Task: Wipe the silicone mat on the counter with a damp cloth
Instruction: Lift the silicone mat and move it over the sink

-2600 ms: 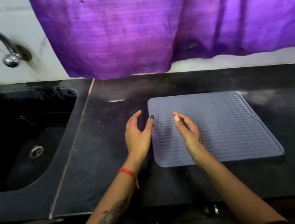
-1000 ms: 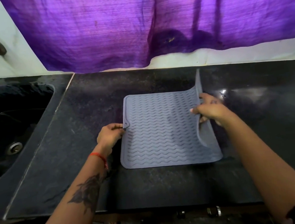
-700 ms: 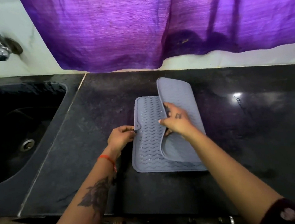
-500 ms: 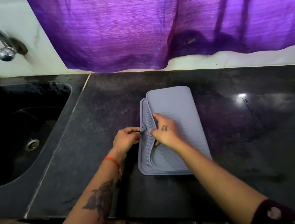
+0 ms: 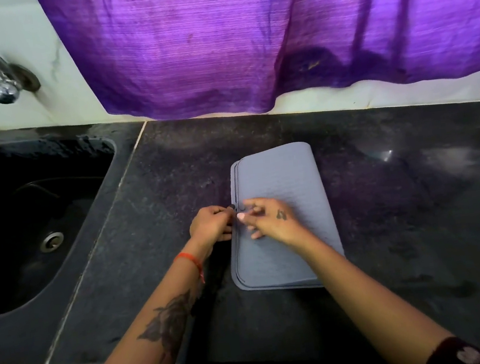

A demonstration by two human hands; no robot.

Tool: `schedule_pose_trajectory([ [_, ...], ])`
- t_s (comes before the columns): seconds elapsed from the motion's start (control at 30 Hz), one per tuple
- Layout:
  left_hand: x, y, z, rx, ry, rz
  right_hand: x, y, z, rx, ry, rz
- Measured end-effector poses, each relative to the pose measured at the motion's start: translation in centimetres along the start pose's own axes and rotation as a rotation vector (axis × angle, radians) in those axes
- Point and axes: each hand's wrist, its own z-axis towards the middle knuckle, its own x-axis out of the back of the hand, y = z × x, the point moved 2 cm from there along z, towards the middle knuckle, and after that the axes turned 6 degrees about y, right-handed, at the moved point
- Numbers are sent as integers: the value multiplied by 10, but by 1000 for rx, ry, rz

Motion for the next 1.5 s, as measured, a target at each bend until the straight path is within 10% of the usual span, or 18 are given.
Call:
schedule_pose_trajectory([
  [0.2,-2,31,4,-84,16,191,110,19,-19,62,606,-265],
  [0.37,-8,51,10,-104,-41,361,122,39,-43,-372,123,96],
  [0.57,-11,59,8,-160,-5,543,120,36,-43,-247,88,78],
  [1.5,96,-57,-113,98,767,-435,-16,-99,36,178,-434,-491],
])
